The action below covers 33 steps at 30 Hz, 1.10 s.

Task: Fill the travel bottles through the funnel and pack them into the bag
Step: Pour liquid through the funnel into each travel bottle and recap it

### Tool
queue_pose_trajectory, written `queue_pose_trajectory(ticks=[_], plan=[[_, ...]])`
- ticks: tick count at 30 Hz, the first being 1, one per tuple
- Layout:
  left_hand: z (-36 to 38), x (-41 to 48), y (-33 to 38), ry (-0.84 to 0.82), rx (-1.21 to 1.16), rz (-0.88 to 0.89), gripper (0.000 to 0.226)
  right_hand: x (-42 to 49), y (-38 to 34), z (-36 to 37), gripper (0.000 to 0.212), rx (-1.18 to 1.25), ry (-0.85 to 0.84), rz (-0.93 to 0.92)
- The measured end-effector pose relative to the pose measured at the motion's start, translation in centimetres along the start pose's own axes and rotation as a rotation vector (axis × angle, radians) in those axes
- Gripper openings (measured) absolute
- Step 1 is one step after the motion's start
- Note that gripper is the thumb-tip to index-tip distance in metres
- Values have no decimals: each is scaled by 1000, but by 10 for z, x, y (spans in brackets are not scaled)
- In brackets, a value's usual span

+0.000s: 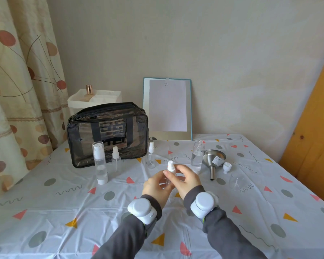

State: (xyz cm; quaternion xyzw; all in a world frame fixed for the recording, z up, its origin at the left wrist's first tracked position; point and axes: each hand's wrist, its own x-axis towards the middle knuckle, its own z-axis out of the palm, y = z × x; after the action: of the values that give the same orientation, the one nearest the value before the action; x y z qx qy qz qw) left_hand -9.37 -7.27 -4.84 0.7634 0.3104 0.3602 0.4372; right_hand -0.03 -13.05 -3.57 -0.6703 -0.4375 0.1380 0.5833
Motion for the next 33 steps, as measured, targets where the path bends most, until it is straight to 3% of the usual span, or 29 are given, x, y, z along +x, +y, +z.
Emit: queue_pose_trajectory(ticks=[7, 11, 18, 27, 33], plan=[[-1, 3, -7, 1, -5, -63, 41, 6, -7, -5, 8, 93, 95, -24], [-2, 5, -12, 12, 18, -92, 38, 13, -17, -12, 3, 302, 253, 17], [-8, 9, -21, 69, 62, -145, 37, 26, -3, -33, 11, 346, 500, 90], [-19, 17, -29, 134, 26, -163, 36, 25, 48, -14, 13, 299, 272, 364], [-25, 19, -33, 135, 8, -191, 39, 33, 51, 16, 12, 44, 131, 341]])
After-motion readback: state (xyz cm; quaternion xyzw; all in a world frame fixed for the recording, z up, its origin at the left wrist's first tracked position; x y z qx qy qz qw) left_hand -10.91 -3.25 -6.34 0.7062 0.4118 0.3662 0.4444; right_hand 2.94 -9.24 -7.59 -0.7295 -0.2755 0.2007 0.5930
